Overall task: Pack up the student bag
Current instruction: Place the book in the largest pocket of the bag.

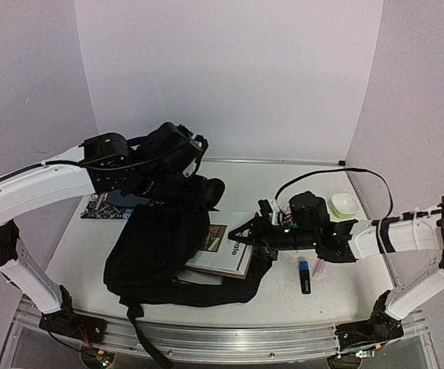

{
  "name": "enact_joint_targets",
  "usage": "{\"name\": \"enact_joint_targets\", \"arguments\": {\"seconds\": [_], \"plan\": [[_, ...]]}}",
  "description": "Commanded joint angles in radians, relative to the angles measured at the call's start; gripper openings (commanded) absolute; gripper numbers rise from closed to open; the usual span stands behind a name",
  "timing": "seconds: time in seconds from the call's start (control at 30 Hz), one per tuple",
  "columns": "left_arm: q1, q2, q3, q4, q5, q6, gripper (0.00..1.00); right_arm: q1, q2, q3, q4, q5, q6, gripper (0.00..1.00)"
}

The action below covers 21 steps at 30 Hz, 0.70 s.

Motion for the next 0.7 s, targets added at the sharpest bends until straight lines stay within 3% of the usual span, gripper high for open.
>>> {"name": "enact_joint_targets", "arguments": {"seconds": [0.0,0.37,0.67], "plan": [[0.002,-0.103,0.004,0.136,0.027,-0.02,0.0,0.038,0.114,0.145,0.134,-0.014,0.037,0.43],[0.001,-0.185,-0.057,0.158,0.028,-0.037,0.0,0.098,0.429,0.447,0.054,-0.017,0.094,0.46],[0.004,-0.234,-0.14,0.154,-0.03,-0.053,0.0,0.105,0.475,0.562,-0.197,0.026,-0.003,0.68]]}}
